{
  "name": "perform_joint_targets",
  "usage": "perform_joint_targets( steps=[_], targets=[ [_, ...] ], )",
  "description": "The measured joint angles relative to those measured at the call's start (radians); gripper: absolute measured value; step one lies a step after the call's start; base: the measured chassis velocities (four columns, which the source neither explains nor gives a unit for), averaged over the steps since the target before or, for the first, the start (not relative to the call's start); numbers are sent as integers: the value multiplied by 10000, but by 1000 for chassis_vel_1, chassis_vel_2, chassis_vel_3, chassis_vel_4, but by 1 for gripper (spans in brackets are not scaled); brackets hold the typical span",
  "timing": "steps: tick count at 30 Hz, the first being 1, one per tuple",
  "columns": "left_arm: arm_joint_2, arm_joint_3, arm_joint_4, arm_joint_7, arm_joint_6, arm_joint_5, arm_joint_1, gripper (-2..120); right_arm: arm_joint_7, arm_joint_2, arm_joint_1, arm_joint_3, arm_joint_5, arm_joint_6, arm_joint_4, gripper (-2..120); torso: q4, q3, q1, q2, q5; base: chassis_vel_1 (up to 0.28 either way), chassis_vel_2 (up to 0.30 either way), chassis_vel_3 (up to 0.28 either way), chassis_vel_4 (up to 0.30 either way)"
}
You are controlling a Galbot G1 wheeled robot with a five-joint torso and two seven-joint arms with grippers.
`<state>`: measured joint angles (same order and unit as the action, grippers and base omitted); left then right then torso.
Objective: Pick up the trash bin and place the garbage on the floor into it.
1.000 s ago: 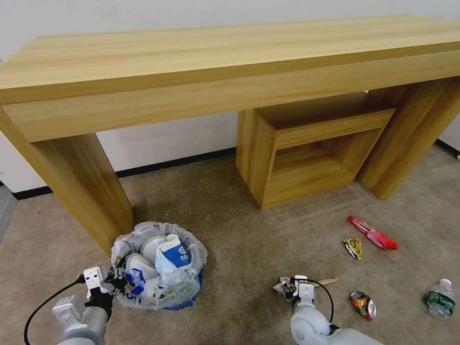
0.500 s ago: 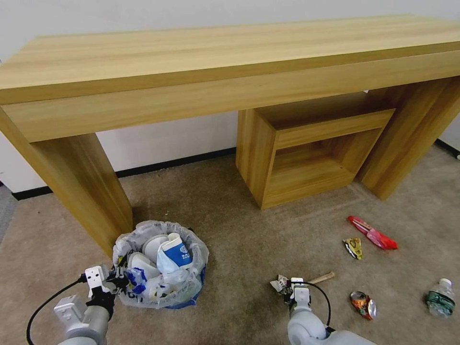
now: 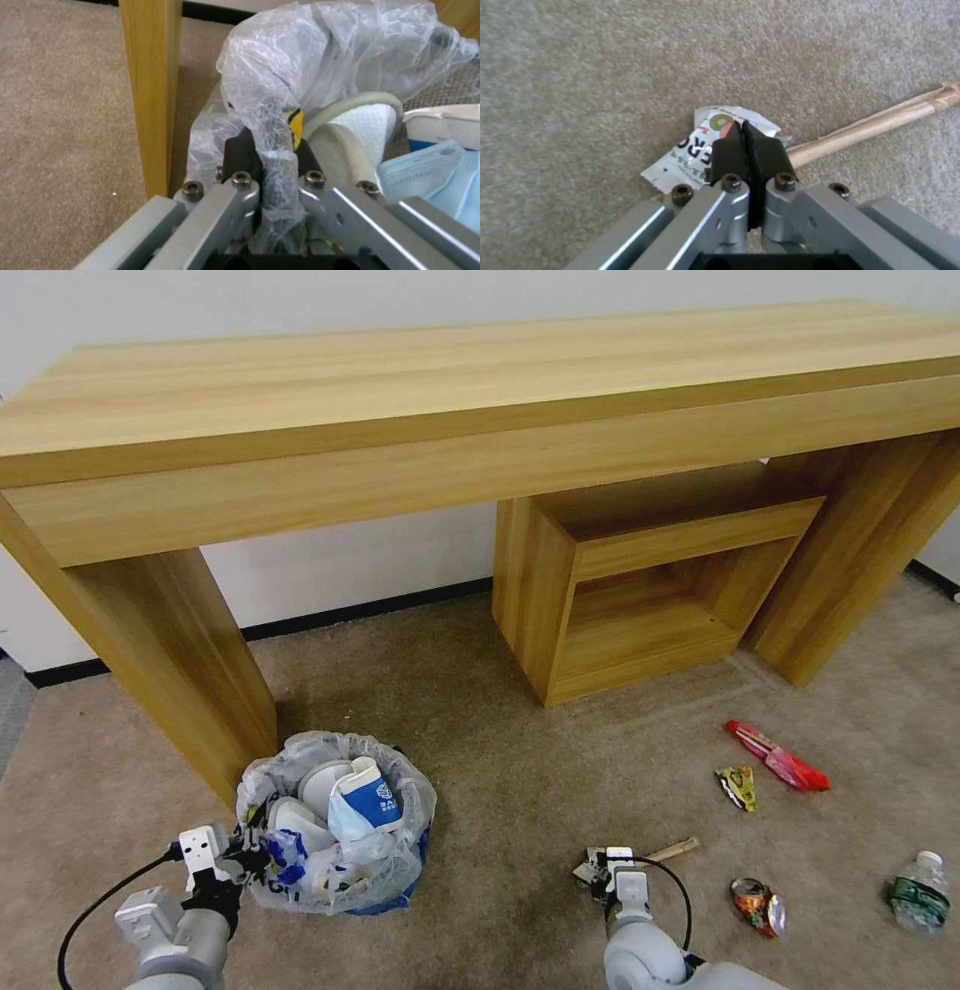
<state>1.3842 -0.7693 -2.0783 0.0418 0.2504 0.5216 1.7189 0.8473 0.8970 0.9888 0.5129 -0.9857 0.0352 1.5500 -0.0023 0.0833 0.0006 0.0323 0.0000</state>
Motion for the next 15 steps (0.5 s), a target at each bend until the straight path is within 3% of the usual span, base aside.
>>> perform_joint_targets(
  steps=[3, 6, 15],
  targets=[
    [6, 5, 35, 0, -1, 0, -38, 3, -14, -75, 72, -83, 19, -12, 189, 0, 0, 0, 0, 0, 0, 0, 0, 0, 0],
    [-17, 3, 63, 0, -1, 6, -104, 3, 29, -310, 271, -317, -139, 148, 764, 17, 0, 0, 0, 0, -1, 0, 0, 0, 0],
    [6, 33, 84, 8, -1, 28, -153, 3, 132, -375, 656, -378, -209, 322, 921, 43, 0, 0, 0, 0, 0, 0, 0, 0, 0]
  ],
)
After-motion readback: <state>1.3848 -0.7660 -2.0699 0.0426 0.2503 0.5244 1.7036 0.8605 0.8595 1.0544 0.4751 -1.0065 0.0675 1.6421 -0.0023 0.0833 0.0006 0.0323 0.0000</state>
